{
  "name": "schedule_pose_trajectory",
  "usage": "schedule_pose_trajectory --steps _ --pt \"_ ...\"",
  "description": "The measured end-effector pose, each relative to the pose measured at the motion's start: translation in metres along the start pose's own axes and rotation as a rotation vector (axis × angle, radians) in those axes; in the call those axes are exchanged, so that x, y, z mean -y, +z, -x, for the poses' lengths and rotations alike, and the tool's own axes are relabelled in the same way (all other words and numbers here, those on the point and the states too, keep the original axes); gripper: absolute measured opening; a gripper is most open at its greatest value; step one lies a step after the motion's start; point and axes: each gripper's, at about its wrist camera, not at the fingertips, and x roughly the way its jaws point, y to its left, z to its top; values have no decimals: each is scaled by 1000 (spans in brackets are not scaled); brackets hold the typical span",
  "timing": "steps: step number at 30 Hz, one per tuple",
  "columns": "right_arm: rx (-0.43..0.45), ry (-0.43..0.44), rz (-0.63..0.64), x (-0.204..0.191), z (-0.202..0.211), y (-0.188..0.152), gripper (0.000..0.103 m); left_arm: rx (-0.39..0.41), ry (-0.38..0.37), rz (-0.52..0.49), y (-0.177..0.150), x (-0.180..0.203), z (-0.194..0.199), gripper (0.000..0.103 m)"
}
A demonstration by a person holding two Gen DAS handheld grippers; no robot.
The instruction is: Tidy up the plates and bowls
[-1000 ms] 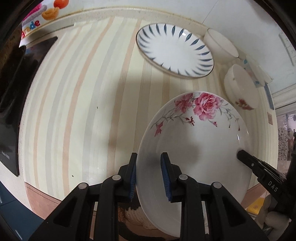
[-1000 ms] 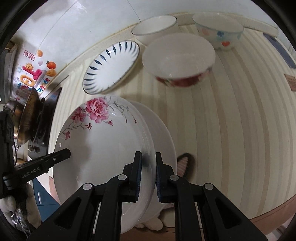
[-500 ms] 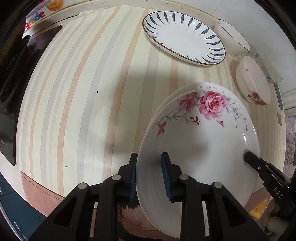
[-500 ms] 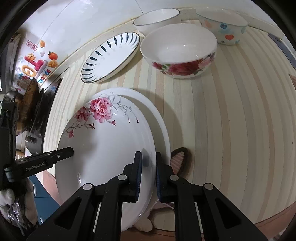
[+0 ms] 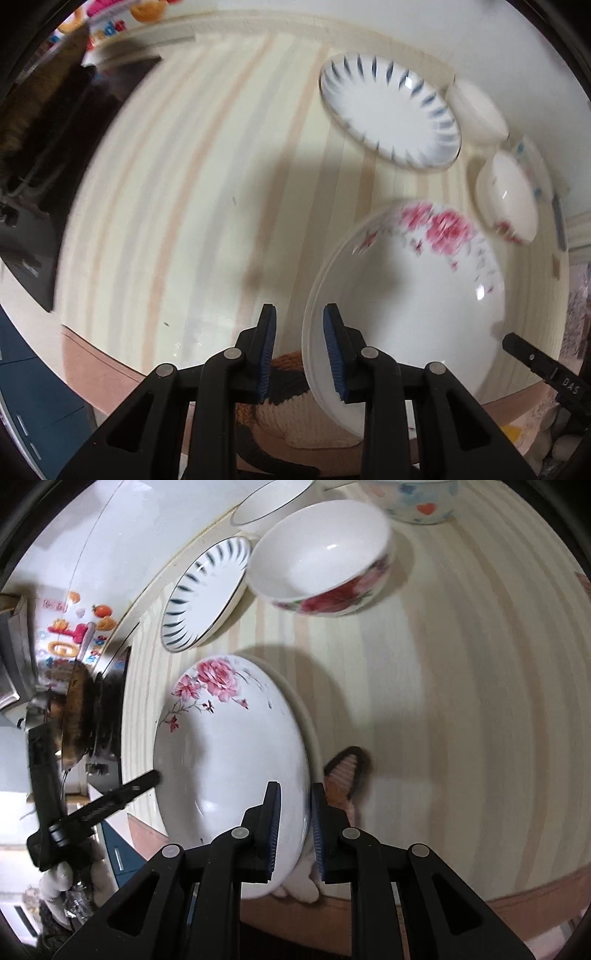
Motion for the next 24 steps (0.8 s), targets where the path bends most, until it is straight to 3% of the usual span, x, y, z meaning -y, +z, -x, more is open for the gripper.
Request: schedule_pose_trajectory --steps 5,9,12,16,24 --pt "73 69 -42 -16 27 27 21 76 -23 -23 52 4 31 28" --pt "121 122 -62 -50 28 85 23 78 -39 -48 126 6 13 28" --pt "122 55 -40 -77 9 138 23 52 -43 -69 169 11 -12 28" --pt "90 -55 -19 -97 -20 186 23 21 -20 -123 201 16 -46 28" --pt "6 -207 21 -101 -66 227 23 -72 -68 -132 227 14 -97 31"
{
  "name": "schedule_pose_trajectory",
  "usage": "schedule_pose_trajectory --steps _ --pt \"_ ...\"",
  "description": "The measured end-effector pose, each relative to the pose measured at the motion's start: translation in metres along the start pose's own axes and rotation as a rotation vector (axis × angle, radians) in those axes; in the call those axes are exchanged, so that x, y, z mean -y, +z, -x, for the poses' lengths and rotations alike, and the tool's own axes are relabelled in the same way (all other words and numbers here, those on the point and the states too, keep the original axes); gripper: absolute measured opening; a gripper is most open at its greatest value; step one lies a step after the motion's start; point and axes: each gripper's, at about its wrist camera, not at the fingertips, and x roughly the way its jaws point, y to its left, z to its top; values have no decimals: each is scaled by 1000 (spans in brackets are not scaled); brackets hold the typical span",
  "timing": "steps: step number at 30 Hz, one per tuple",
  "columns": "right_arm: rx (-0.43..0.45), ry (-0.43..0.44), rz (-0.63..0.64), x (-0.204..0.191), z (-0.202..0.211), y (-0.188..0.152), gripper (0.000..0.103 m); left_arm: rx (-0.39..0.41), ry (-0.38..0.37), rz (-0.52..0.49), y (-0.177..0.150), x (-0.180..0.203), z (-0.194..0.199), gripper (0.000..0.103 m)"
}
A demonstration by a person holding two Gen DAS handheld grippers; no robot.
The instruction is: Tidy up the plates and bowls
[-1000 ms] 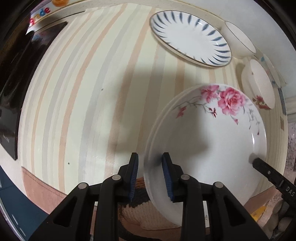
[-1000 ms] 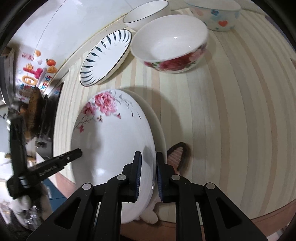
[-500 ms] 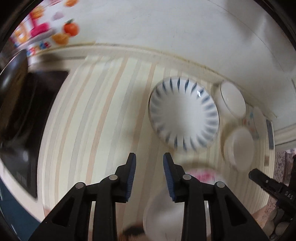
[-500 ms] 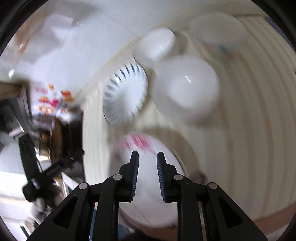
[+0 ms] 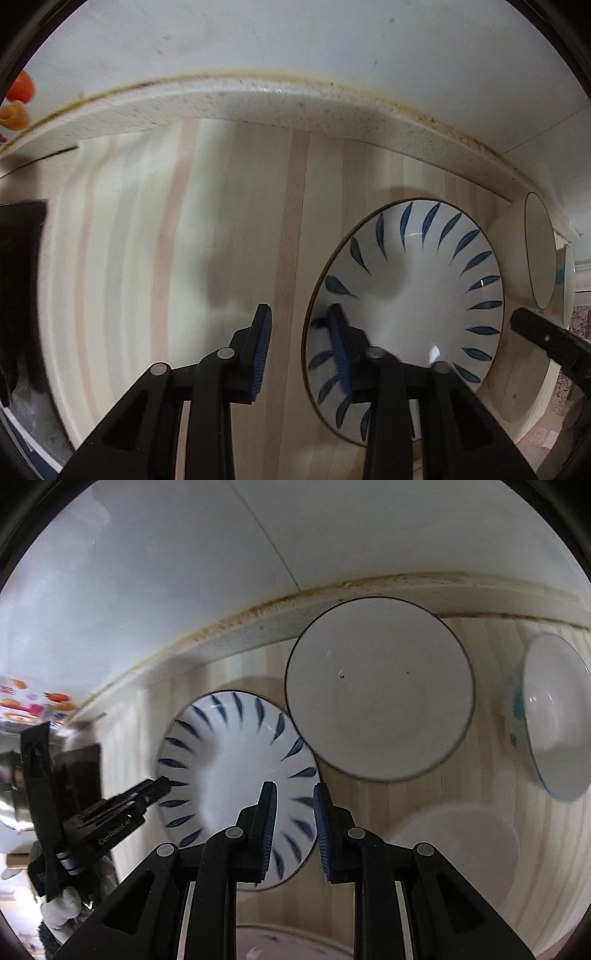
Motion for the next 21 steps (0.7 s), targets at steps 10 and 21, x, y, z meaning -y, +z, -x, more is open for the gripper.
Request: schedule_pose_trajectory --steps 10,21 --pt "-84 -100 52 -1 -33 -2 21 -9 -77 -1 1 -7 -4 31" --pt "-55 -129 97 -7 -33 -4 14 13 -89 0 -16 -8 2 19"
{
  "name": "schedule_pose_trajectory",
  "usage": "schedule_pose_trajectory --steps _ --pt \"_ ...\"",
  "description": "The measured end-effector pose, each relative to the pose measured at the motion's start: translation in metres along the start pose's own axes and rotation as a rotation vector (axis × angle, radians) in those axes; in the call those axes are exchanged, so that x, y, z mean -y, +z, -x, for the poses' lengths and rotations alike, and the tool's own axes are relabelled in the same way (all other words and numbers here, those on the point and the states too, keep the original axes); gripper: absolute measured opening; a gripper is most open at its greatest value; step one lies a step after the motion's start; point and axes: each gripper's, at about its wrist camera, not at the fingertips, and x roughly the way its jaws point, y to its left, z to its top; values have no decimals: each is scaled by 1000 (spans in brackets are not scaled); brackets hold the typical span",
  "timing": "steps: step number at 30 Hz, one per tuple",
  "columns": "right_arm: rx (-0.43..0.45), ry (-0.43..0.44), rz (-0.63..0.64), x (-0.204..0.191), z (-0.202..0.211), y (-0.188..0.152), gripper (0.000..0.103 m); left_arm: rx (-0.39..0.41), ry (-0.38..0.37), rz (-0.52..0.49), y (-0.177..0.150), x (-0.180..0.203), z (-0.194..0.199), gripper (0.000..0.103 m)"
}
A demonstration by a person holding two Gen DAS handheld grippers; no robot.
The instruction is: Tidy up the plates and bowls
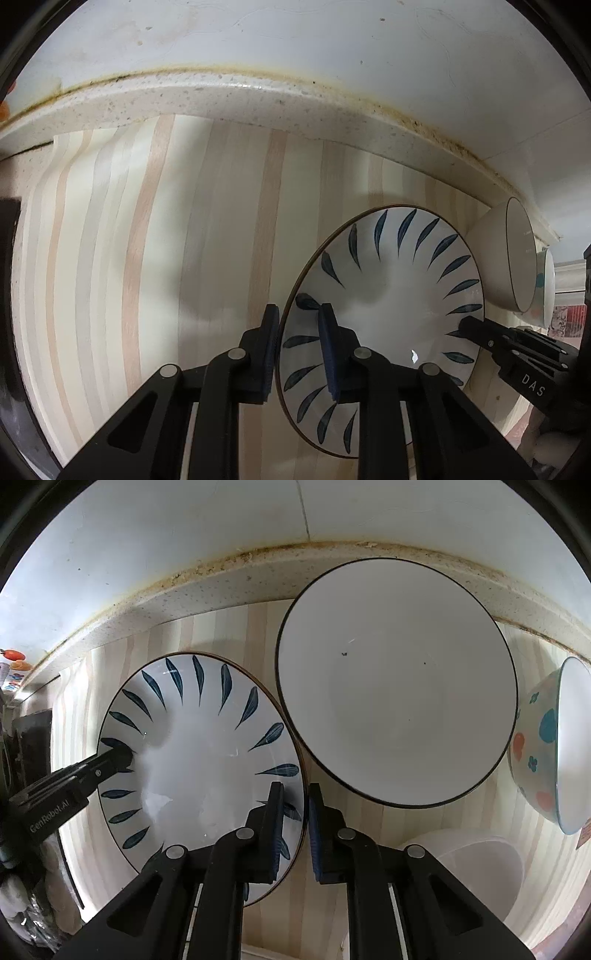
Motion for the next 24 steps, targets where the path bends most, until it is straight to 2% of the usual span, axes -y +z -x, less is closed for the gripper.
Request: schedule_pose_trajectory --steps 4,14,19,24 --pt "-6 26 -8 5 8 -2 14 10 12 6 -1 4 10 19" --pt "32 71 35 3 62 -6 14 65 6 21 -27 -5 76 19" --pt "60 96 64 8 97 -37 14 110 -2 26 -52 -3 116 19" --pt "74 124 74 12 121 -79 14 142 -6 18 -83 22 133 19"
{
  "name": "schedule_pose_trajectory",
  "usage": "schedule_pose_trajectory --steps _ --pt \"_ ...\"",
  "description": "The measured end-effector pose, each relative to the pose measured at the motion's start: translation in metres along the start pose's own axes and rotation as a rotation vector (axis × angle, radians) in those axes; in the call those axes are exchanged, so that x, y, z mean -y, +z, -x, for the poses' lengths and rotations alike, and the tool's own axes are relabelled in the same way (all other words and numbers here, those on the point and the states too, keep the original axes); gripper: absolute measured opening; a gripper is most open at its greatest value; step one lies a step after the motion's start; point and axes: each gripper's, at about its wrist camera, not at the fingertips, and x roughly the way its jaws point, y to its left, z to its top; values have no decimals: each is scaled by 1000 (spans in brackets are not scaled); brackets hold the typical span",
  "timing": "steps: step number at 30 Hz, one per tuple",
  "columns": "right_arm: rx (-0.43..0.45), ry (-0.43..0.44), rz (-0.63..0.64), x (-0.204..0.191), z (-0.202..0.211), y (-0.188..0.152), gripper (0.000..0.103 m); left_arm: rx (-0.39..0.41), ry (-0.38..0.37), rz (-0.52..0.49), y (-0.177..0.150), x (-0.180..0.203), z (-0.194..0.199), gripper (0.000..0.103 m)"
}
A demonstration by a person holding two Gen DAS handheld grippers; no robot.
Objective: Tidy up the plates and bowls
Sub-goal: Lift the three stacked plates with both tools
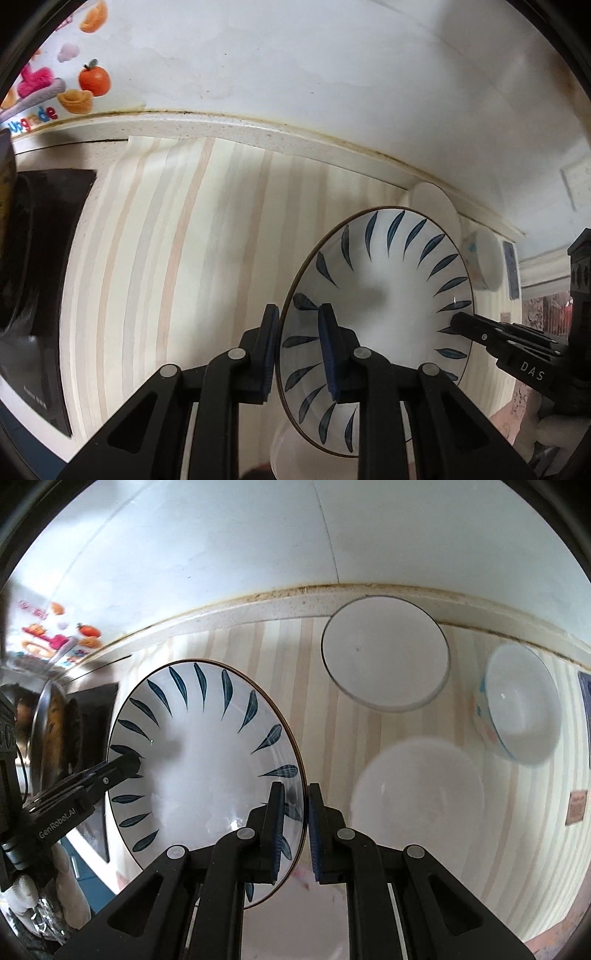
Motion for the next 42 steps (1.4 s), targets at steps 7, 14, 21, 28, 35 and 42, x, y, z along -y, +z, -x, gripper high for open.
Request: schedule_pose_trajectory --steps 7,14,21,28,35,42 --pt "-6 12 15 15 17 -56 14 -12 -12 -6 -51 23 5 19" --pt "-41 30 22 32 5 -99 14 -78 -6 -10 -99 27 -12 19" --pt "-98 57 14 44 -28 -127 14 -140 41 14 -122 21 -42 19" --pt "-120 69 16 51 -48 -136 14 -161 72 24 -131 19 -57 19" --pt "-135 75 20 45 -62 -135 14 -172 84 49 -131 18 -65 19" --pt "-134 91 14 47 -63 -134 14 -166 84 53 -132 18 -65 20"
